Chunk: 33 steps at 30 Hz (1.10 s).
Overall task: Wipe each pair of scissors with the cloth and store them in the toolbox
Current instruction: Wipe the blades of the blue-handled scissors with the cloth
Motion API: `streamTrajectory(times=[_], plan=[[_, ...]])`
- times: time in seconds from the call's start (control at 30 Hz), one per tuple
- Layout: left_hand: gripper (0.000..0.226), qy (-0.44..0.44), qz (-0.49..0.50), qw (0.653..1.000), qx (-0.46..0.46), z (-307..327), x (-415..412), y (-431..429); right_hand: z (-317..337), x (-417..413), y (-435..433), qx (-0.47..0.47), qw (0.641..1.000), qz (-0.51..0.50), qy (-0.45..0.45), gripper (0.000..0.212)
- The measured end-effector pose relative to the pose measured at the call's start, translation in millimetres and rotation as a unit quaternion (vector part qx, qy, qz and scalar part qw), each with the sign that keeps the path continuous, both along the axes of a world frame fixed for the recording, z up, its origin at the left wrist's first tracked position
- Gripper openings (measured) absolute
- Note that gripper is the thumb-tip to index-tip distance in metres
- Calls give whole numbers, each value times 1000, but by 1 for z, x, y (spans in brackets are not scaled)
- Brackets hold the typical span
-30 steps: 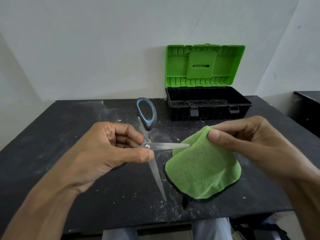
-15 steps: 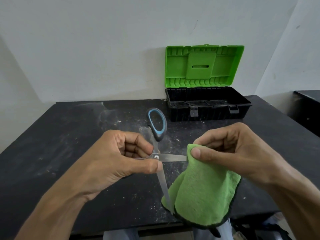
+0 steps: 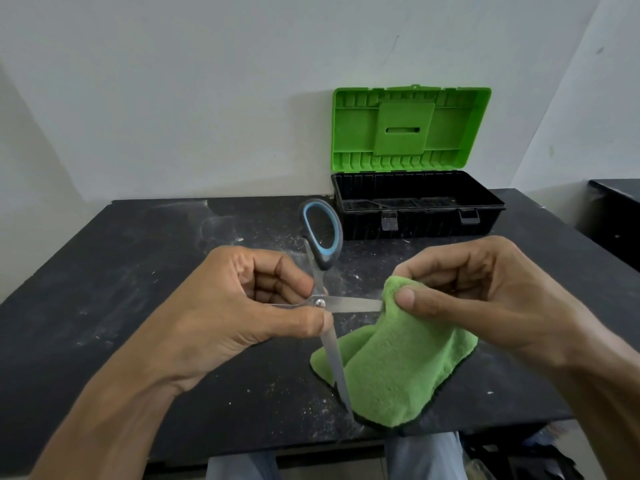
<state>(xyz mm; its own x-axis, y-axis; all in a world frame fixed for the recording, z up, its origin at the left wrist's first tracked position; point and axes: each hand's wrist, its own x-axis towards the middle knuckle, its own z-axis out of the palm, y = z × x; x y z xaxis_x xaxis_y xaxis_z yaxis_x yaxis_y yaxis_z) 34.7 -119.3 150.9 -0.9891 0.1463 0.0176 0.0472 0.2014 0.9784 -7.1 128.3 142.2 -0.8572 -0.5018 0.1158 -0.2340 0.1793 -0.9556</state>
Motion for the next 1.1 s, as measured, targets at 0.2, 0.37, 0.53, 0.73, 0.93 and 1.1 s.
streamTrajectory(times=[0.2, 0.37, 0.53, 0.73, 0.93, 1.1], plan=[[19, 2, -15, 1000, -10, -2, 2, -3, 5, 4, 0, 27, 999, -18, 19, 20], [25, 2, -18, 1000, -9, -4, 1, -7, 8, 7, -2, 37, 999, -20, 31, 19], [29, -1, -30, 1000, -2, -7, 1, -13, 8, 7, -5, 48, 997, -38, 50, 23], [30, -1, -28, 1000, 12, -7, -1, -14, 9, 5, -1, 40, 997, -28, 67, 20], [33, 2, -2, 1000, 20, -7, 1, -20, 8, 0, 8, 1, 999, 23, 43, 14], [35, 24, 37, 999, 32, -8, 6, -31, 6, -2, 14, -50, 996, -17, 65, 15]])
